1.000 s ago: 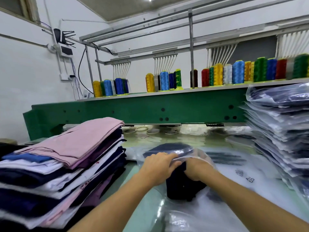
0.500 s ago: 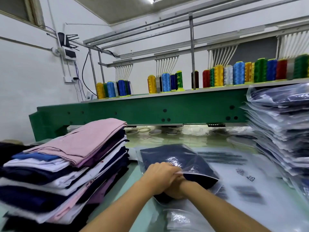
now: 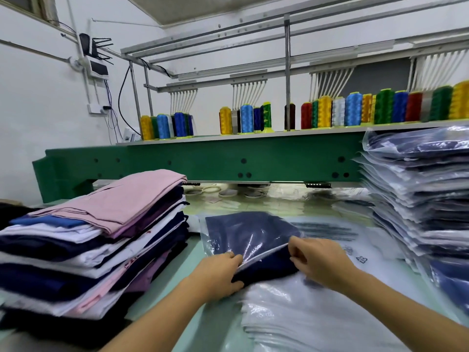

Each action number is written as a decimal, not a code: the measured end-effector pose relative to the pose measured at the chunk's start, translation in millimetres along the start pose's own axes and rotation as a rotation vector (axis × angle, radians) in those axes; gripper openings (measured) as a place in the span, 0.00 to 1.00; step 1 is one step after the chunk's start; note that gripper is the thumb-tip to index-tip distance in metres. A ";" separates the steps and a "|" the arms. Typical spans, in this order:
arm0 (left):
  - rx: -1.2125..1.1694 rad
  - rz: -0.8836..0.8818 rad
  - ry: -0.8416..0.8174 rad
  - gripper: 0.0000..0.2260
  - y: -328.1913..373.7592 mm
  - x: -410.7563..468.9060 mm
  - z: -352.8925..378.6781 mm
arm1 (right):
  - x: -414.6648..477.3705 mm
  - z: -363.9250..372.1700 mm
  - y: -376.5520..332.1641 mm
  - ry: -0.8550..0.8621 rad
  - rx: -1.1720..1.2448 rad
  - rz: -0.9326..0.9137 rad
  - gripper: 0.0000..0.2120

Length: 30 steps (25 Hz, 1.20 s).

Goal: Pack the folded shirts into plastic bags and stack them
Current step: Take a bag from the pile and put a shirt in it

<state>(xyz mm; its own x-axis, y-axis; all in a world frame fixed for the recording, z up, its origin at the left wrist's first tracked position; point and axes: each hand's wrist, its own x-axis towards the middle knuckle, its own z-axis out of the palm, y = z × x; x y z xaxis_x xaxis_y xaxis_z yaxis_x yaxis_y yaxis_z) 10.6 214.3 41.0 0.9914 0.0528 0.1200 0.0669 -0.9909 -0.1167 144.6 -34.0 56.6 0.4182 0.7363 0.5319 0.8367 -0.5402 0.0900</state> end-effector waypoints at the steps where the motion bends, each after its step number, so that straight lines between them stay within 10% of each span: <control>1: 0.005 -0.001 0.012 0.11 -1.7 -1.9 0.8 | -7.3 4.5 2.5 0.072 -0.063 -0.004 0.16; 4: -0.035 -0.017 0.059 0.06 -6.4 -6.9 -1.9 | -13.2 20.9 11.4 -0.023 -0.147 0.075 0.31; 8: -0.005 -0.026 0.087 0.07 -8.5 -13.6 -4.8 | -0.3 39.6 8.5 -0.233 -0.161 0.064 0.11; 15: -0.050 0.008 0.061 0.08 -27.7 -33.0 -5.3 | -7.8 24.6 12.0 -0.269 -0.103 -0.089 0.13; 25: -0.270 -0.133 -0.400 0.09 -39.4 -48.0 -19.8 | -47.6 -2.3 14.5 -0.632 0.260 -0.039 0.03; 30: -0.133 -0.224 -0.636 0.02 -35.4 -39.2 -36.2 | -49.2 -1.7 16.5 -0.582 0.636 0.208 0.15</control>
<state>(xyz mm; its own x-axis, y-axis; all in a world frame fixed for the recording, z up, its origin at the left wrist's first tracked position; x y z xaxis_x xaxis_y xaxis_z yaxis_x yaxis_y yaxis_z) -34.7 242.8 76.1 0.8316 0.2802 -0.4795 0.3037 -0.9523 -0.0298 137.2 -79.9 33.3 0.5521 0.8326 -0.0431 0.6892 -0.4849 -0.5384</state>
